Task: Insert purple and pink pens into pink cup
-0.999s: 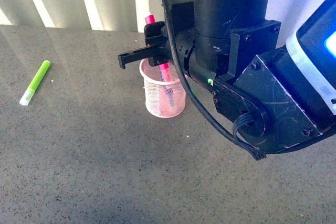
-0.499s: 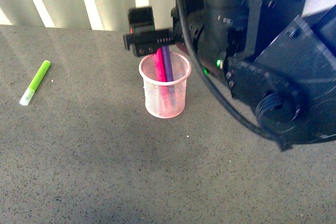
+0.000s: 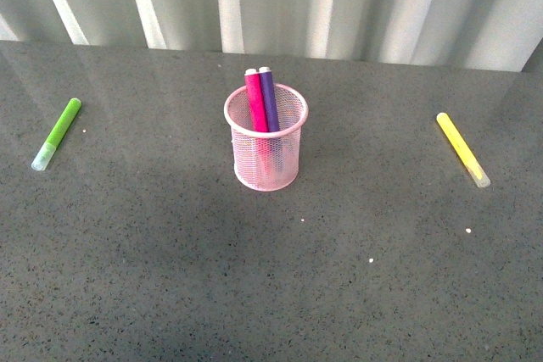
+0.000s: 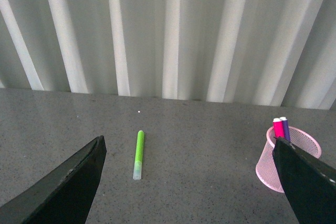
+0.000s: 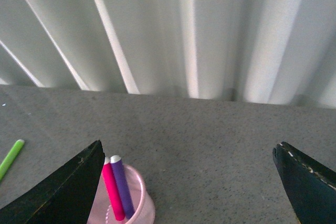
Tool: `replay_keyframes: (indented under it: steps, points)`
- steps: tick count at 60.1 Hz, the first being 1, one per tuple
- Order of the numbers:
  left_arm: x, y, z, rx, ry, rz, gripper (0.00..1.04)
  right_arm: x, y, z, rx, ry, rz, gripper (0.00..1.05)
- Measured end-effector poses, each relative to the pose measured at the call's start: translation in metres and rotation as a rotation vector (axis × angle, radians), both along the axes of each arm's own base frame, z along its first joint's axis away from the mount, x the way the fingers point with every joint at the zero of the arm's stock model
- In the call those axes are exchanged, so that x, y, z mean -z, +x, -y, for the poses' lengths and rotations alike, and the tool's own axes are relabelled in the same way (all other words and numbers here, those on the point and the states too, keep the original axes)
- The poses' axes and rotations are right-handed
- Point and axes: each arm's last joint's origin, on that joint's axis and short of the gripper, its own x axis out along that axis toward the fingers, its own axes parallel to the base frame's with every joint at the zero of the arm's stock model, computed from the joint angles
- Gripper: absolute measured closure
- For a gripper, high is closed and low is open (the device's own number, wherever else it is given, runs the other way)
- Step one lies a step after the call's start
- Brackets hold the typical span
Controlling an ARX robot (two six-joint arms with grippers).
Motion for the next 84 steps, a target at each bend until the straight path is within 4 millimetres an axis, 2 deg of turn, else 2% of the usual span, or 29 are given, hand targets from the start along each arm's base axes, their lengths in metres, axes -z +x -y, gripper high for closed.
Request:
replay_keyframes:
  steps: [3,9,17,18,23,28,37,50,57,67,84]
  points:
    - [0.000,0.000,0.000,0.000,0.000,0.000,0.07,0.007,-0.007,0.008,0.062,-0.028,0.087,0.23]
    - [0.000,0.000,0.000,-0.002,0.000,0.000,0.07,0.011,-0.029,0.037,0.103,-0.043,0.183,0.42]
    - [0.000,0.000,0.000,0.000,0.000,0.000,0.07,0.018,-0.052,0.065,0.125,-0.060,0.192,0.65]
    - [0.000,0.000,0.000,0.000,0.000,0.000,0.07,0.020,-0.056,0.070,0.122,-0.063,0.189,0.71]
    - [0.000,0.000,0.000,-0.001,0.000,-0.001,0.07,0.026,-0.070,0.081,0.107,-0.068,0.185,0.88]
    - [0.000,0.000,0.000,-0.002,0.000,0.000,0.07,0.028,-0.080,0.088,0.102,-0.069,0.188,1.02]
    - [0.000,0.000,0.000,0.000,0.000,0.000,0.07,0.034,-0.097,0.103,0.120,-0.073,0.182,1.01]
    - [0.000,0.000,0.000,0.000,0.000,0.000,0.07,0.039,-0.116,0.113,0.114,-0.071,0.184,1.01]
    - [0.000,0.000,0.000,0.000,0.000,0.000,0.07,0.051,-0.127,0.119,0.118,-0.072,0.177,1.01]
    - [0.000,0.000,0.000,0.000,0.000,0.000,0.07,0.046,-0.135,0.130,0.124,-0.069,0.196,1.01]
    - [0.000,0.000,0.000,0.000,0.000,0.000,0.07,0.041,-0.147,0.130,0.122,-0.068,0.210,1.01]
